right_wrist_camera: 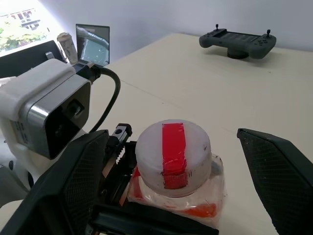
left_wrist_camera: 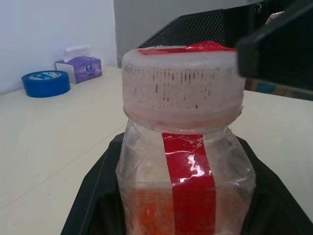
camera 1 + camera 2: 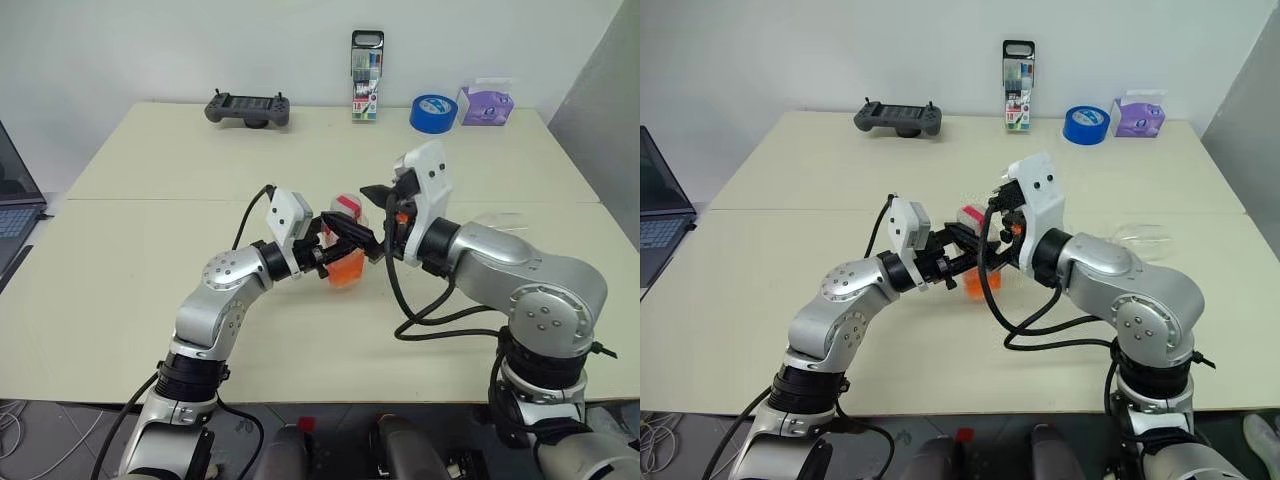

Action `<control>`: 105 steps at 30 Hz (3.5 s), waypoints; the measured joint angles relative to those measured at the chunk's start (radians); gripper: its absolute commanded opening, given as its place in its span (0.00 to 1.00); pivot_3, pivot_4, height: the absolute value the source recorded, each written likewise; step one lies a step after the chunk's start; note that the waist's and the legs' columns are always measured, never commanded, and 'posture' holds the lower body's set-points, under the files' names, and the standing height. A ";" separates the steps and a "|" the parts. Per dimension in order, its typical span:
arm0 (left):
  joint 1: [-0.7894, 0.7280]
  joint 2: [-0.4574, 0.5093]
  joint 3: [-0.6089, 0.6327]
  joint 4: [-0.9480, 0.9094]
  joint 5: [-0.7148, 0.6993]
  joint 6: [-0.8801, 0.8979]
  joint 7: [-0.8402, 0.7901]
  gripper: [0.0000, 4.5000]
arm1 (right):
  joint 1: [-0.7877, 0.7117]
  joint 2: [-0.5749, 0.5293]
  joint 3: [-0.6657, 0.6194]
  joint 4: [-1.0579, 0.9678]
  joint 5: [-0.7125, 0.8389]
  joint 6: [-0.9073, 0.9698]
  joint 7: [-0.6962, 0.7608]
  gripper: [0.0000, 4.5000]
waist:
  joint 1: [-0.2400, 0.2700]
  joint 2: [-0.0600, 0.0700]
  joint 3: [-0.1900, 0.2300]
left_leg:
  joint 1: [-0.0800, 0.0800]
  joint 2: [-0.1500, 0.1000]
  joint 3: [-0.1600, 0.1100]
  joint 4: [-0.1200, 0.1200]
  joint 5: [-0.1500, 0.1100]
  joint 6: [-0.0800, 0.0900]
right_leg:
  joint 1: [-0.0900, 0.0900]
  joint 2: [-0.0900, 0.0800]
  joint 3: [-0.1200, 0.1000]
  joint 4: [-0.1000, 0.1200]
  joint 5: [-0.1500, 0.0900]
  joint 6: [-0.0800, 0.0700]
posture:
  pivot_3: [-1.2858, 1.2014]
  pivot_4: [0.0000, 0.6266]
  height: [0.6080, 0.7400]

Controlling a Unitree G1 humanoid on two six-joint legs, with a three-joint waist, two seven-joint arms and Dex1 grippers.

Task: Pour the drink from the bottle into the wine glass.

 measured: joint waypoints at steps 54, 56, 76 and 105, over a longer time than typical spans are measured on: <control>-0.029 -0.031 -0.021 0.036 -0.002 -0.002 -0.048 0.43 | -0.142 -0.313 0.034 0.216 -0.105 -0.316 0.534 1.00 | 0.004 0.000 0.000 | 0.000 0.000 0.000 0.001 0.000 0.000 | 0.001 -0.002 0.000 0.000 0.000 0.000 | 0.52 0.24 1.00; -0.037 -0.035 -0.021 0.045 -0.001 -0.005 -0.053 0.43 | -0.123 -0.296 0.026 0.165 -0.107 -0.254 0.443 1.00 | 0.003 0.000 0.000 | 0.000 -0.001 0.000 0.001 0.000 0.000 | 0.001 -0.002 0.000 0.000 0.000 0.000 | 0.52 0.24 1.00; -0.095 -0.064 -0.022 0.139 0.028 -0.063 -0.071 0.43 | -0.019 -0.060 0.011 -0.155 -0.139 0.125 -0.042 1.00 | 0.000 0.000 0.000 | 0.000 -0.001 0.000 0.001 0.000 0.000 | 0.000 -0.002 0.000 0.000 0.000 0.000 | 0.52 0.24 1.00; -0.064 -0.044 -0.021 0.131 0.042 -0.065 -0.075 0.43 | -0.023 0.087 0.015 -0.134 -0.224 0.182 -0.077 0.86 | 0.000 0.000 0.000 | 0.000 -0.001 0.000 0.001 0.000 0.000 | 0.000 -0.002 0.000 0.000 0.000 0.000 | 0.52 0.24 1.00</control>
